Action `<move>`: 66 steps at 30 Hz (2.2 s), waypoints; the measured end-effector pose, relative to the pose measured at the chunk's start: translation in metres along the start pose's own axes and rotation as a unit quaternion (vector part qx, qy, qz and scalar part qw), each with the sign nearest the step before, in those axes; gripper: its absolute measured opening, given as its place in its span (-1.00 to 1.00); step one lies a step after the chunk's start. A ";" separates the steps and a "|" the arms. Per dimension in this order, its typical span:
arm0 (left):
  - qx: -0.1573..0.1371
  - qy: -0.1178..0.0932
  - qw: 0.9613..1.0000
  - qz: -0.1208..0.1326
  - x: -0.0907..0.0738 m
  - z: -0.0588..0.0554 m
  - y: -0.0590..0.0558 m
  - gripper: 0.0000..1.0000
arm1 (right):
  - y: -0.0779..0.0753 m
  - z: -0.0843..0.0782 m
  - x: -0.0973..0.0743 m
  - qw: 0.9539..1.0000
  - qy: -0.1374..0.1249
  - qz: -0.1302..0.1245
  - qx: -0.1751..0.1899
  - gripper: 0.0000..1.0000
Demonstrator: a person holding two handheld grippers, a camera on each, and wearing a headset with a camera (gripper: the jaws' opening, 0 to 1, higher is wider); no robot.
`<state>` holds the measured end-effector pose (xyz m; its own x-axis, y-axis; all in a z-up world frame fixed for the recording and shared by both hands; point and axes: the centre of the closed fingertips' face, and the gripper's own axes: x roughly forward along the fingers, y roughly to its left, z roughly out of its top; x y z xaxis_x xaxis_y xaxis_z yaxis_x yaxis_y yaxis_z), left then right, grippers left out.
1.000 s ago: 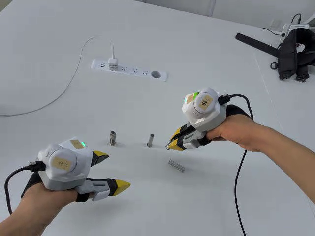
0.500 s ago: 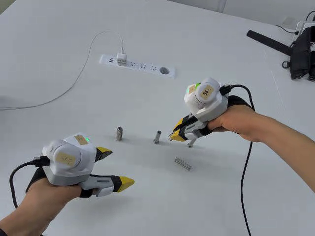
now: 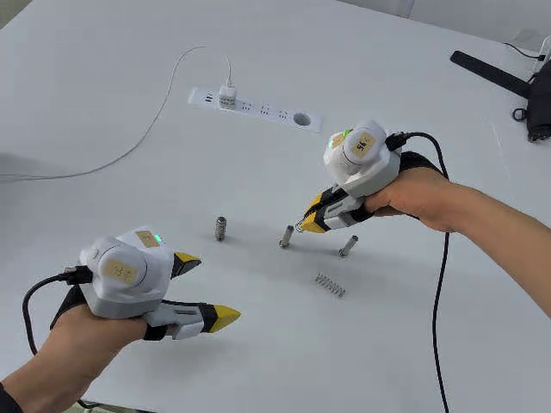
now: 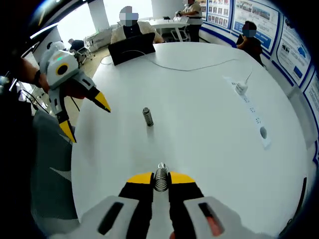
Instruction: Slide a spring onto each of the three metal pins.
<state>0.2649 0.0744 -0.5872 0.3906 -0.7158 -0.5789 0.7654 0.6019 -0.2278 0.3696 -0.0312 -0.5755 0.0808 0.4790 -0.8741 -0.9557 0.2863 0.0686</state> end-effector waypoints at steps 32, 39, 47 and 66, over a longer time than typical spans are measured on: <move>-0.020 0.003 1.000 0.002 -0.005 -0.011 0.004 0.23 | 0.011 0.007 0.019 1.000 0.016 0.018 -0.014 -0.74; -0.022 0.003 1.000 0.003 -0.006 -0.011 0.005 0.23 | 0.005 0.006 0.025 1.000 0.017 0.018 -0.018 -0.74; -0.024 0.004 1.000 0.003 -0.005 -0.012 0.005 0.22 | 0.009 0.003 0.033 0.999 0.028 0.019 -0.033 -0.74; -0.030 0.006 1.000 0.004 -0.006 -0.016 0.007 0.22 | 0.009 -0.007 0.054 0.997 0.048 0.027 -0.050 -0.74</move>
<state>0.2602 0.0887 -0.5983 0.3901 -0.7061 -0.5910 0.7297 0.6285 -0.2693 0.3638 -0.0080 -0.6257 0.0057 0.4076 -0.9131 -0.9817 0.1763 0.0726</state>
